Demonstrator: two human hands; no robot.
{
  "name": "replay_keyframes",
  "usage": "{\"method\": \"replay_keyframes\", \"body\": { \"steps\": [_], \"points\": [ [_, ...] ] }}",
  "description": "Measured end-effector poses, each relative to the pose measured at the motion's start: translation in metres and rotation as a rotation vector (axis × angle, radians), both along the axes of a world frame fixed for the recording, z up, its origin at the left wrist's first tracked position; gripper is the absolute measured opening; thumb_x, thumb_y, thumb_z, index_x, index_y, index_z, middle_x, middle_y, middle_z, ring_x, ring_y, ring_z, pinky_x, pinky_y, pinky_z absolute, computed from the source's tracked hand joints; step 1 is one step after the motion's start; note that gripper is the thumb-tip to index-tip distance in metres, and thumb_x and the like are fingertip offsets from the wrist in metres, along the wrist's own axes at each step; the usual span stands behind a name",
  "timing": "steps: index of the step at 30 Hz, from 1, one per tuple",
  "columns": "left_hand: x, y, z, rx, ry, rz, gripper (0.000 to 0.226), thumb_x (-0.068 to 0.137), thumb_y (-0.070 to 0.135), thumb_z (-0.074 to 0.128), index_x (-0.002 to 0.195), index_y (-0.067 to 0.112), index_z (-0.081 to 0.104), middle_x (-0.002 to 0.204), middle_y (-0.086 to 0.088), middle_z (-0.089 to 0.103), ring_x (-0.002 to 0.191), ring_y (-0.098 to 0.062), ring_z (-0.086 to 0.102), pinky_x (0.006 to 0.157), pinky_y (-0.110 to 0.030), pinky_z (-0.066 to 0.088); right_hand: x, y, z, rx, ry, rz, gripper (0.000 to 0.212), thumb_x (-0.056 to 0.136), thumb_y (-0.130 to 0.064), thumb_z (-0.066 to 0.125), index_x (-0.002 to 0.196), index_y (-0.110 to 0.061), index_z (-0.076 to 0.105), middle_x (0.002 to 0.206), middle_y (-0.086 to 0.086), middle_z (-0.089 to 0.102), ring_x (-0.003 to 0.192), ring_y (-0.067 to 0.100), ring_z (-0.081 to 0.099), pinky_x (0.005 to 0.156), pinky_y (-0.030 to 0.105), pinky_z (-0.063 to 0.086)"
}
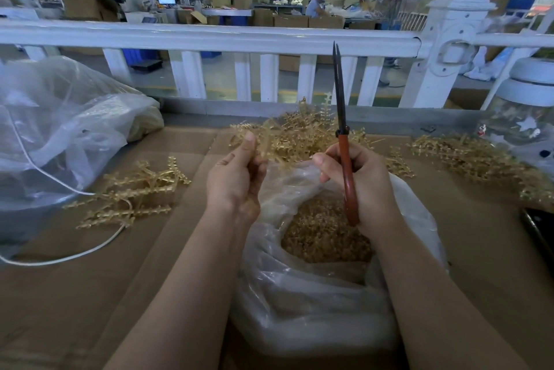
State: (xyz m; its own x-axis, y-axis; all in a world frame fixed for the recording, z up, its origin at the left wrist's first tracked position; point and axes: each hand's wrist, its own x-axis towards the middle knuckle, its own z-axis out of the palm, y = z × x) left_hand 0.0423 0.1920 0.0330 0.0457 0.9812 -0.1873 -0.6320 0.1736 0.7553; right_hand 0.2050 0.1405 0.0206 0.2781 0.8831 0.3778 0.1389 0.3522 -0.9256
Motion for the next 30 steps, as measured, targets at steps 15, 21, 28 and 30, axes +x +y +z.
{"method": "replay_keyframes", "body": {
  "steps": [15,21,28,30],
  "points": [
    [0.011,-0.003,-0.009,0.099,0.186,-0.181,0.014,0.082,-0.004,0.07,0.086,0.009,0.068,0.081,-0.008,0.071,0.073,-0.015,0.069,0.066,-0.02,0.057,-0.005,-0.003,0.002,-0.001,-0.071,0.186,0.007,0.088,-0.005,0.074,0.091,-0.01,0.069,0.101,0.004,0.078,0.095,0.011,0.074,0.09,0.033,0.058],
    [0.008,-0.002,-0.006,0.06,-0.017,-0.279,0.035,0.064,0.003,0.073,0.099,0.009,0.07,0.077,-0.003,0.074,0.071,-0.012,0.072,0.064,-0.019,0.058,-0.003,0.003,-0.004,-0.072,-0.193,-0.003,0.012,0.089,-0.013,0.075,0.096,-0.022,0.074,0.091,-0.012,0.076,0.086,0.002,0.07,0.081,0.016,0.052],
    [0.011,-0.004,-0.007,0.073,-0.055,-0.31,0.03,0.067,0.006,0.072,0.096,0.013,0.069,0.075,-0.001,0.074,0.069,-0.01,0.072,0.062,-0.02,0.058,-0.003,0.008,-0.008,-0.132,-0.27,-0.064,0.016,0.085,-0.029,0.08,0.098,-0.028,0.071,0.093,-0.02,0.073,0.086,0.0,0.069,0.078,0.019,0.052],
    [0.01,-0.004,-0.006,0.079,-0.07,-0.286,0.027,0.071,0.006,0.071,0.097,0.013,0.068,0.076,0.0,0.074,0.069,-0.01,0.072,0.06,-0.019,0.057,-0.001,0.009,-0.01,-0.164,-0.299,-0.072,0.026,0.08,-0.039,0.083,0.099,-0.028,0.07,0.091,-0.017,0.074,0.086,0.002,0.069,0.082,0.027,0.054]
  ]
}}
